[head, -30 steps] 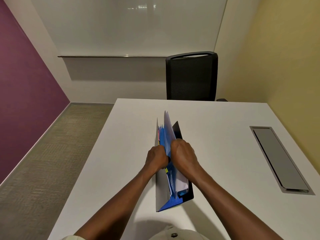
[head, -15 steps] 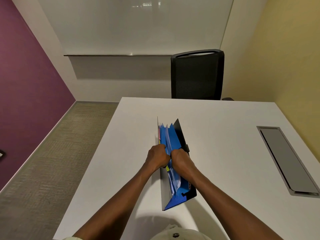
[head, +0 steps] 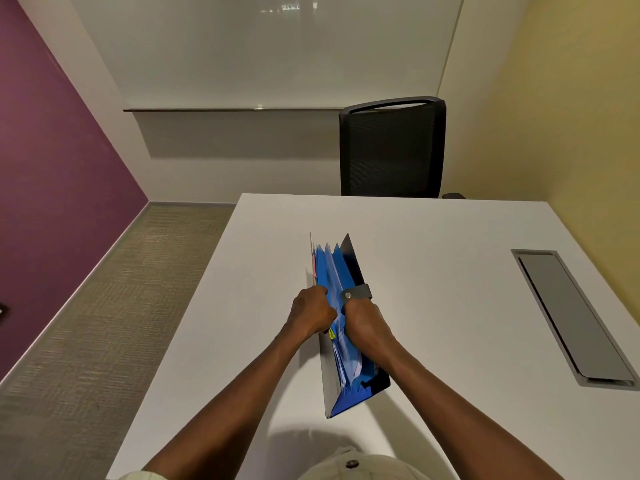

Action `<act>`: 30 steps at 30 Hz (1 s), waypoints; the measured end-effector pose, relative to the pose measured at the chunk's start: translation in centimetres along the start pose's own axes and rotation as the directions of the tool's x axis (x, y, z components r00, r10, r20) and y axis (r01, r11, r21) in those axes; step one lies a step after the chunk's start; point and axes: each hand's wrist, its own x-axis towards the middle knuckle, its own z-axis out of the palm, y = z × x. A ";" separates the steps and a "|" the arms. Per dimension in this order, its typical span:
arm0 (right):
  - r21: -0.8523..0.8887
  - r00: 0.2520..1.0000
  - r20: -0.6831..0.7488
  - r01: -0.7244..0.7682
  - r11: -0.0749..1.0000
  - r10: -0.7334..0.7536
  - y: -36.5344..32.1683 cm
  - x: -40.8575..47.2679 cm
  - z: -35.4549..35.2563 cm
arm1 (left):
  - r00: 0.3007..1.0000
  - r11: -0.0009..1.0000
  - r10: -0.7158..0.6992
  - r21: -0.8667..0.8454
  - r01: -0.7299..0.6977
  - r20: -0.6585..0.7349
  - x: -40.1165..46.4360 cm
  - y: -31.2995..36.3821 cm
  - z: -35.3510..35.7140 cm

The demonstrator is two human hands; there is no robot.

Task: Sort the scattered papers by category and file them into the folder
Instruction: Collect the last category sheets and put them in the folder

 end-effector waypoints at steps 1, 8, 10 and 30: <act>-0.033 0.996 -0.033 0.084 0.996 -0.086 0.1 -0.1 0.1 | 1.000 1.000 0.000 0.002 0.000 0.000 -0.1 0.0 0.0; -0.111 0.983 0.145 0.128 0.985 -0.112 -0.2 0.1 0.2 | 1.000 1.000 0.006 -0.006 -0.006 -0.007 -0.2 0.0 0.0; -0.073 0.983 0.175 0.062 0.995 -0.048 -0.2 0.5 0.2 | 1.000 1.000 0.010 -0.012 -0.010 -0.007 -0.2 -0.1 0.0; 0.310 0.874 -0.477 0.064 0.948 0.097 8.4 0.6 -2.7 | 0.997 0.995 0.027 0.089 -0.034 0.078 1.3 1.3 0.8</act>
